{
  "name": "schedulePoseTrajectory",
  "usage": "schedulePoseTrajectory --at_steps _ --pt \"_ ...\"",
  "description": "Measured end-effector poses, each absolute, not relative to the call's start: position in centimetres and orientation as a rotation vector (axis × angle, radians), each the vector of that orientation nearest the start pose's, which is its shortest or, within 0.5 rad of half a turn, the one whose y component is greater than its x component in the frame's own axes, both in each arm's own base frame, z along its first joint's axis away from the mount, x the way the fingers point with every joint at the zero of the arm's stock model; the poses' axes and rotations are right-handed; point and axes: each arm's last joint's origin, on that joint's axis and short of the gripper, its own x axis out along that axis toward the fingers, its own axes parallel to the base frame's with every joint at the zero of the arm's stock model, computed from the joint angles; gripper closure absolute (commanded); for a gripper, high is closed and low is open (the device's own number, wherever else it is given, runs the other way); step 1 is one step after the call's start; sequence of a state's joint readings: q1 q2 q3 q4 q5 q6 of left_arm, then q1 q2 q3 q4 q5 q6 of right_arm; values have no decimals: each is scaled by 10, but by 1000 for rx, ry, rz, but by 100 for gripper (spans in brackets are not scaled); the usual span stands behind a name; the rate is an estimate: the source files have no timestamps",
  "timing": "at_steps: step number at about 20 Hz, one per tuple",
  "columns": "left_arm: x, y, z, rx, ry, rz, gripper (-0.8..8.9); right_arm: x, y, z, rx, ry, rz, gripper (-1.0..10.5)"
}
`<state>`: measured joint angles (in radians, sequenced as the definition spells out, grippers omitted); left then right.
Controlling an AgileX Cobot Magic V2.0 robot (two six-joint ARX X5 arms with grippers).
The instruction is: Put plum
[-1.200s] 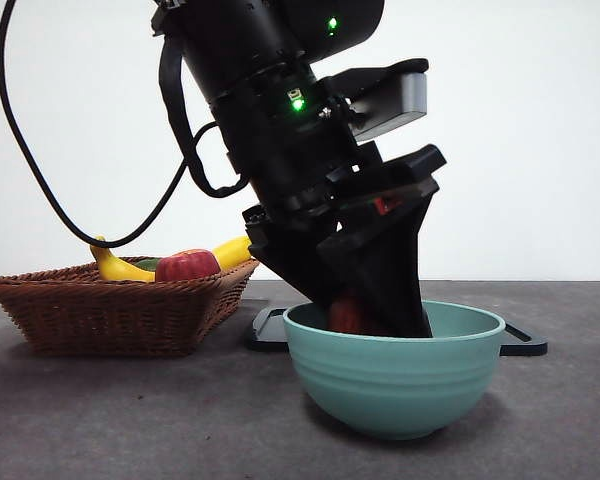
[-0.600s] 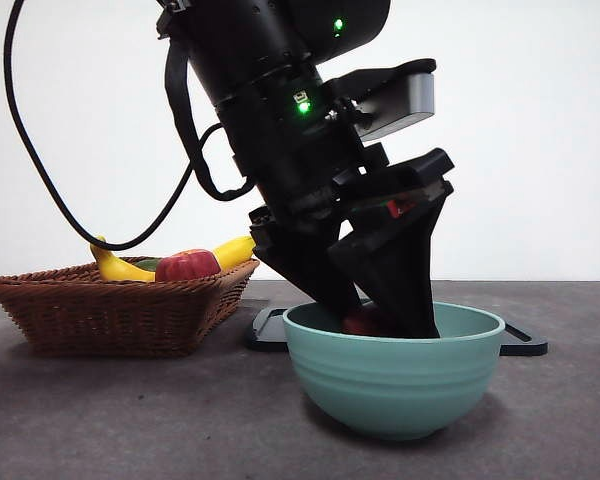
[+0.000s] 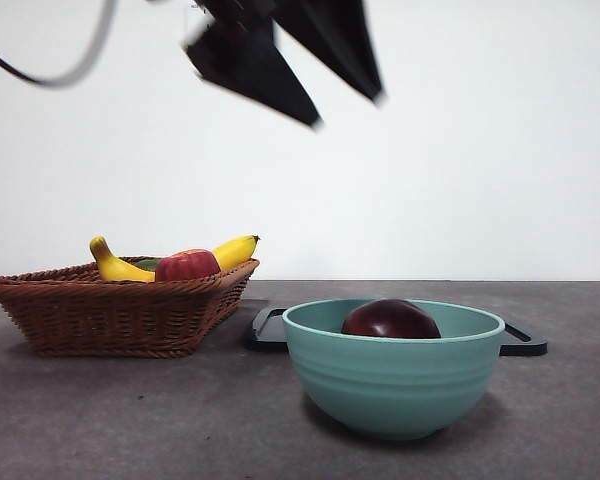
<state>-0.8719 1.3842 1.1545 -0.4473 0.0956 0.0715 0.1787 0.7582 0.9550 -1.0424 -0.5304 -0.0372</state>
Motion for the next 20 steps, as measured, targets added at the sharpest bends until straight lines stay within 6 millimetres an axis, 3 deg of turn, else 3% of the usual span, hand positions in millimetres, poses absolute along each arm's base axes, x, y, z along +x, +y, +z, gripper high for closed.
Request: schedulePoseTrajectory --at_steps 5,8,10,15,20 --pt "180 -164 344 219 615 -823 466 114 35 322 117 836 681 554" --pt "172 -138 350 140 627 -859 466 114 35 322 117 836 681 554" --pt "166 -128 339 109 656 -884 466 114 35 322 117 836 681 554" --pt "147 -119 281 52 852 -983 466 114 35 322 117 836 681 554" --pt "145 -118 276 33 868 -986 470 114 35 322 117 836 681 554"
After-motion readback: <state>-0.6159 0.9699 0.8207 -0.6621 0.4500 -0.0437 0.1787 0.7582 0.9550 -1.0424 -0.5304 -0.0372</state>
